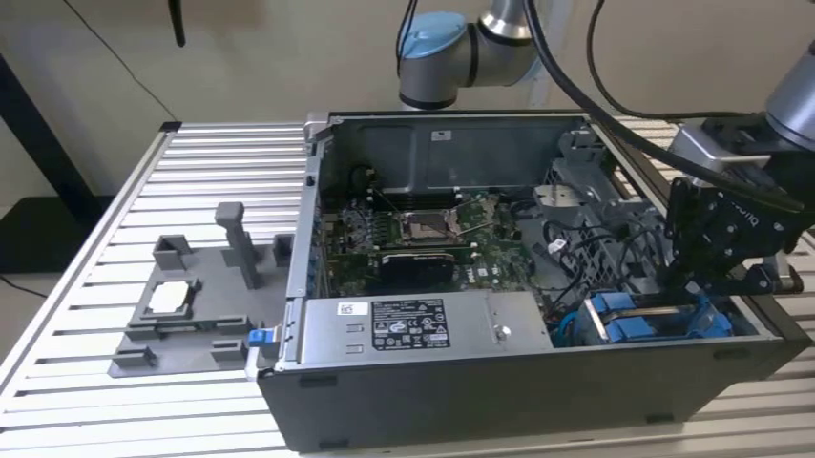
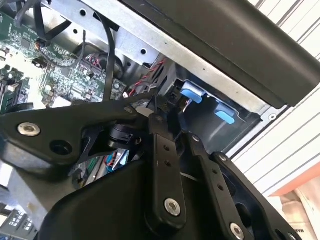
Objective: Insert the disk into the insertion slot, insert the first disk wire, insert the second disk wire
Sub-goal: 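Insert the first disk wire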
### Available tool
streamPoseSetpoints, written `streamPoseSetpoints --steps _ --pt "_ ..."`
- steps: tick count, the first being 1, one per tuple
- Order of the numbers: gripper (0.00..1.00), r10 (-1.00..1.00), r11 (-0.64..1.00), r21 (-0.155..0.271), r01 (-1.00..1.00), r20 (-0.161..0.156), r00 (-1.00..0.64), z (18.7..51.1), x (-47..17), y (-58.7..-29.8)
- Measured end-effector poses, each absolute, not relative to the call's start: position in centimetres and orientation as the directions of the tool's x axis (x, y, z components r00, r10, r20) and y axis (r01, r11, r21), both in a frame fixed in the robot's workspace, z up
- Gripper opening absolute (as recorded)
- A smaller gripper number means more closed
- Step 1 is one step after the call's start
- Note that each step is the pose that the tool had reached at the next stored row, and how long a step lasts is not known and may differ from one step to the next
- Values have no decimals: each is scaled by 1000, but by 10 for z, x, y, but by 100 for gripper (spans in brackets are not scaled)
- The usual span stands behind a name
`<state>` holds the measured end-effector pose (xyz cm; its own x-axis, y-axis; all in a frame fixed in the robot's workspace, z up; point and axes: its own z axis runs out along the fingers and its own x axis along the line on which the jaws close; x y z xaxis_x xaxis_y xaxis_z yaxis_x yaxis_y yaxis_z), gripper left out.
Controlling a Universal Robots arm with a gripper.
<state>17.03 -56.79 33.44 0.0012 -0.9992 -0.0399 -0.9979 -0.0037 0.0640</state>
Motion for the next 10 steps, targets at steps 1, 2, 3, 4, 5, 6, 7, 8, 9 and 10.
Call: streamPoseSetpoints --steps 1,2,3,4,5,6,7,8,9,10 --pt "27 -999 -3 64 -998 -39 1 338 170 -568" --pt "27 -999 -3 64 -998 -39 1 341 170 -568" --pt "27 -999 -3 64 -998 -39 1 344 170 -568" --pt "27 -999 -3 64 -998 -39 0 347 169 -568" --pt "27 -999 -3 64 -998 -39 0 349 168 -568" --pt "27 -999 -3 64 -998 -39 0 351 168 -568" --pt "27 -999 -3 64 -998 -39 0 353 167 -568" --pt "27 -999 -3 64 -998 -39 0 355 167 -568" --pt "27 -999 -3 64 -998 -39 0 358 166 -568" --pt "27 -999 -3 64 -998 -39 0 360 165 -568"
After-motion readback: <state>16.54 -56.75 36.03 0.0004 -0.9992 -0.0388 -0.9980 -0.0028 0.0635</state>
